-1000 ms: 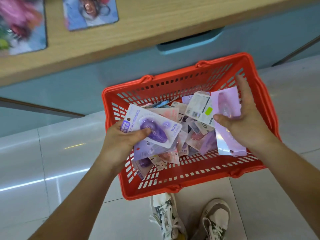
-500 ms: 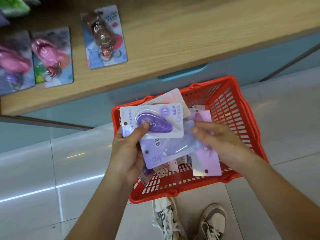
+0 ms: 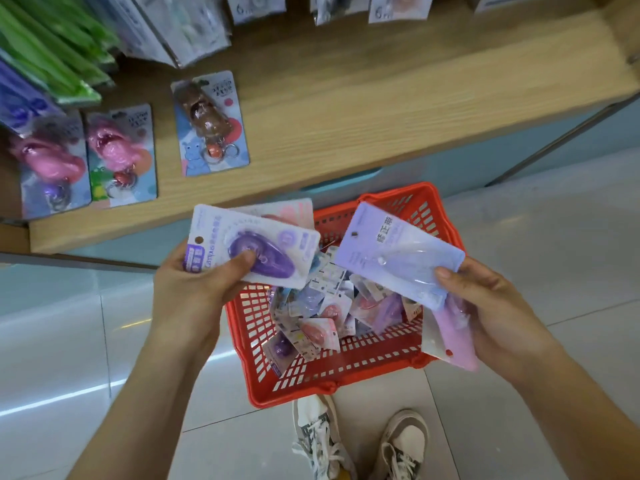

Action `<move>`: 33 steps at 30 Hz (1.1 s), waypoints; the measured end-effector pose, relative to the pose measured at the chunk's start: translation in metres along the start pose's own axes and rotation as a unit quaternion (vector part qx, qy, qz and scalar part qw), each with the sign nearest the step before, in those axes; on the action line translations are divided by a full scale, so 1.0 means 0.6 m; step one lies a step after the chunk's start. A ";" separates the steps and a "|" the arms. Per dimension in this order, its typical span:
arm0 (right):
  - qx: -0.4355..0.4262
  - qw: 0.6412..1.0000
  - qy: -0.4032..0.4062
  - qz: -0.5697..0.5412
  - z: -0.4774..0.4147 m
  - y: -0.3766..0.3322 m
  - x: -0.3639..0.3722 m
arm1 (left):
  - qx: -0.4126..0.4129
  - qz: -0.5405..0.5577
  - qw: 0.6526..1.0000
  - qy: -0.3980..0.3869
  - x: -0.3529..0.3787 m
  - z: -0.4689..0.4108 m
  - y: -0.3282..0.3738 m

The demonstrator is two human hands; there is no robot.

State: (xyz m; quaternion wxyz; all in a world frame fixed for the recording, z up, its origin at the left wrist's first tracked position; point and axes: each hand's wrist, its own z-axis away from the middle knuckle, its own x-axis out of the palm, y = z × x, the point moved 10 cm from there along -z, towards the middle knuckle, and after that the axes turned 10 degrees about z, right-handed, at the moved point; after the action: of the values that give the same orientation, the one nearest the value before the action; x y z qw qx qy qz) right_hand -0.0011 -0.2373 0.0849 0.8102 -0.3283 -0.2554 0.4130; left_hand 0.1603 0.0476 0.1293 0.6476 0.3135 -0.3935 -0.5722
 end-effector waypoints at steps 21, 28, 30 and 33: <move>-0.162 0.973 0.009 -0.164 0.369 -0.513 0.172 | 0.056 0.130 0.986 -0.083 0.217 0.313 0.497; -0.226 0.958 -0.065 -0.161 0.556 -0.678 0.189 | 0.169 0.126 0.972 -0.105 0.273 0.477 0.703; -0.240 0.954 -0.109 -0.141 0.609 -0.720 0.194 | 0.169 0.130 0.967 -0.137 0.291 0.518 0.745; -0.263 0.947 -0.155 -0.096 0.679 -0.779 0.197 | 0.185 0.138 0.959 -0.166 0.313 0.578 0.810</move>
State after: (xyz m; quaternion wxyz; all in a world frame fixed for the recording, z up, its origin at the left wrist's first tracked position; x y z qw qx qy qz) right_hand 0.0167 -0.2149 0.7156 0.6810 -0.4357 -0.5081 0.2969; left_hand 0.1062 -0.0505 0.7447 0.5761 0.2711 -0.6341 -0.4389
